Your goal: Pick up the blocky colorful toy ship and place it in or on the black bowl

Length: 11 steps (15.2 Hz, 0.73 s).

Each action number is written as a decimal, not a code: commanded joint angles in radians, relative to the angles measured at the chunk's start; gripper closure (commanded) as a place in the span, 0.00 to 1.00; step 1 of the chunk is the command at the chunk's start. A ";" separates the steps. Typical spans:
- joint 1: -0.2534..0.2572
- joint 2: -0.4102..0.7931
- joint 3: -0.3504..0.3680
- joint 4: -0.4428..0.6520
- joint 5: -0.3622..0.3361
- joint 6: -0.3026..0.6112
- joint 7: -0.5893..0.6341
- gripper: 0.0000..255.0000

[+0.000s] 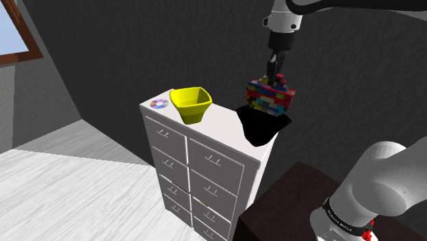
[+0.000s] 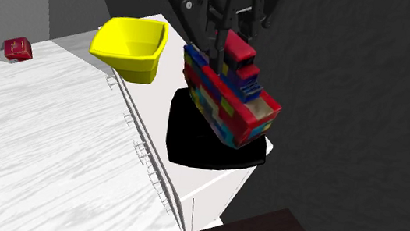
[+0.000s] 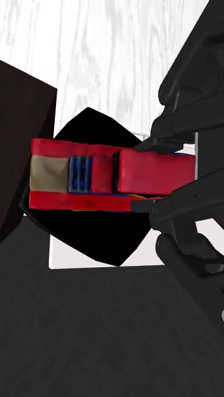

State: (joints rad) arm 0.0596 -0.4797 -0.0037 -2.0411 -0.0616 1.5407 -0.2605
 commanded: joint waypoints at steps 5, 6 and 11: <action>0.000 -0.019 -0.002 -0.099 -0.001 0.081 0.003 1.00; 0.000 -0.021 -0.002 -0.106 -0.001 0.087 0.004 1.00; 0.000 -0.020 -0.002 -0.106 -0.001 0.087 0.004 1.00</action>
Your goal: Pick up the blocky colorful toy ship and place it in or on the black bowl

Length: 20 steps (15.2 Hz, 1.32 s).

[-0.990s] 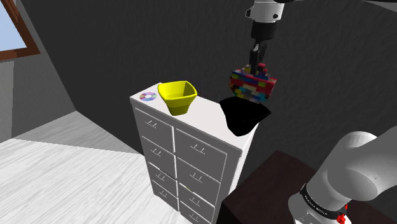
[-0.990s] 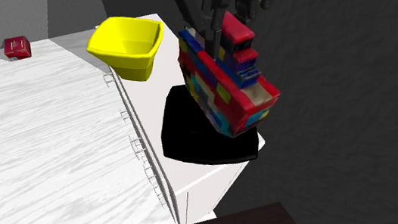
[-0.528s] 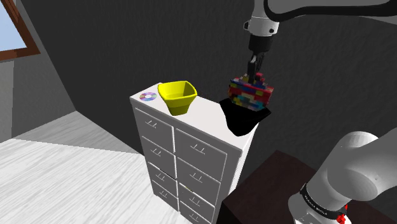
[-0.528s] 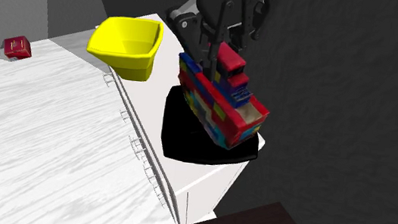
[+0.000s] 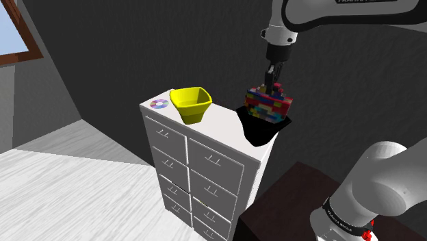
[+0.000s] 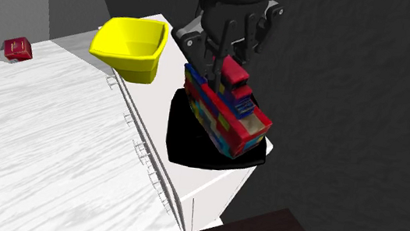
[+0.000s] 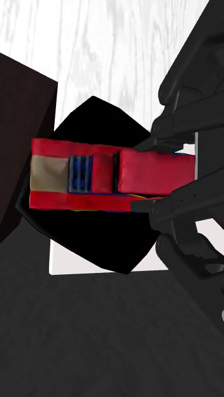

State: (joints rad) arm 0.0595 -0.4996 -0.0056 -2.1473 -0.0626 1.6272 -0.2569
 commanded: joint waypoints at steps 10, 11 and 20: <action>0.001 0.015 0.003 0.080 0.002 -0.065 0.000 0.00; 0.001 0.024 0.005 0.122 0.002 -0.097 -0.001 0.00; 0.001 0.032 0.006 0.156 0.003 -0.123 -0.001 0.00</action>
